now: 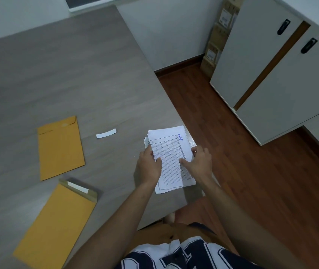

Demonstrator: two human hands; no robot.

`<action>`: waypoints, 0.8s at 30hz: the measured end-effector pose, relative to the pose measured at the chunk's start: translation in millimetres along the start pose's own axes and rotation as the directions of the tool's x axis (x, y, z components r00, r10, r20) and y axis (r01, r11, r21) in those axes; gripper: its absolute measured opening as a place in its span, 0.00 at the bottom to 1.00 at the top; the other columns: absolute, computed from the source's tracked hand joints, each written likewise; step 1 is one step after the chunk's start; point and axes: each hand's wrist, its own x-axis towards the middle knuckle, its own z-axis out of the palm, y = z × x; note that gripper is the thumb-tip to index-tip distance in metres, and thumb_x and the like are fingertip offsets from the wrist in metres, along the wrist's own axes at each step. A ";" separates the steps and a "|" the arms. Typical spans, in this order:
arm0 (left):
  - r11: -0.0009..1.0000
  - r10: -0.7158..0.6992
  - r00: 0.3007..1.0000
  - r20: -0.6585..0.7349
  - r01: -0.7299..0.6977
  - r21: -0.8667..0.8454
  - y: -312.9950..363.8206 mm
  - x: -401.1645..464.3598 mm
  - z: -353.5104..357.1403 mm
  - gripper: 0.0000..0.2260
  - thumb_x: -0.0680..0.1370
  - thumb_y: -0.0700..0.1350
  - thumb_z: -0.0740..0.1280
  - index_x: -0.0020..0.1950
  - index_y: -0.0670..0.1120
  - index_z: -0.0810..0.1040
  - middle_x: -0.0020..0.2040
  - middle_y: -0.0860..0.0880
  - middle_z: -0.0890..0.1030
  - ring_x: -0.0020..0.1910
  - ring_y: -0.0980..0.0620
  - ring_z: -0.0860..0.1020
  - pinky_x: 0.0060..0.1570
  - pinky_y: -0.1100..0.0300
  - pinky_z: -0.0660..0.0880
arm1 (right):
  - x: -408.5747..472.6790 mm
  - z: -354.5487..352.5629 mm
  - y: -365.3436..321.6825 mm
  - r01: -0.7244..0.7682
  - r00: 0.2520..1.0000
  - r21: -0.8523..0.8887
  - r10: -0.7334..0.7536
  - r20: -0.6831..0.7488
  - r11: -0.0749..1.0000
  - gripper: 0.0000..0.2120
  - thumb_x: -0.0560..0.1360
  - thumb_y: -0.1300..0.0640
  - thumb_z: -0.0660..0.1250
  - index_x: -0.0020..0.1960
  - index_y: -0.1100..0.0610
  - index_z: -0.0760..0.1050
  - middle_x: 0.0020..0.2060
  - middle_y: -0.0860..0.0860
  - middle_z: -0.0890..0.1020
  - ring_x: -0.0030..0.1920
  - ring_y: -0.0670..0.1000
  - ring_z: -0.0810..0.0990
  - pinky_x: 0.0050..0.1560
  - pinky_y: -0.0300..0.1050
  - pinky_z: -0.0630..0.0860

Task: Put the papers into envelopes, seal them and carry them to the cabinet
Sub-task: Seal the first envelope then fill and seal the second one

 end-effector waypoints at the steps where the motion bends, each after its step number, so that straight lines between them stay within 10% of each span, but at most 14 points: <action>1: 0.998 0.028 1.000 -0.002 -0.028 0.048 -1.6 -0.2 1.4 0.22 0.79 0.48 0.67 0.72 0.58 0.68 0.60 0.51 0.75 0.55 0.51 0.78 0.52 0.47 0.80 | 0.5 0.4 0.2 -0.001 1.000 -0.001 0.001 -0.001 1.000 0.27 0.66 0.44 0.77 0.58 0.54 0.71 0.56 0.52 0.75 0.57 0.52 0.72 0.51 0.42 0.70; 24: 0.993 -0.104 0.995 0.003 0.104 -0.063 -4.9 22.7 7.2 0.13 0.75 0.52 0.70 0.53 0.57 0.68 0.53 0.57 0.81 0.46 0.53 0.81 0.44 0.52 0.78 | 4.2 2.8 4.1 0.014 1.000 -0.019 -0.014 0.001 1.000 0.28 0.66 0.42 0.76 0.58 0.54 0.70 0.56 0.52 0.75 0.57 0.51 0.73 0.56 0.46 0.74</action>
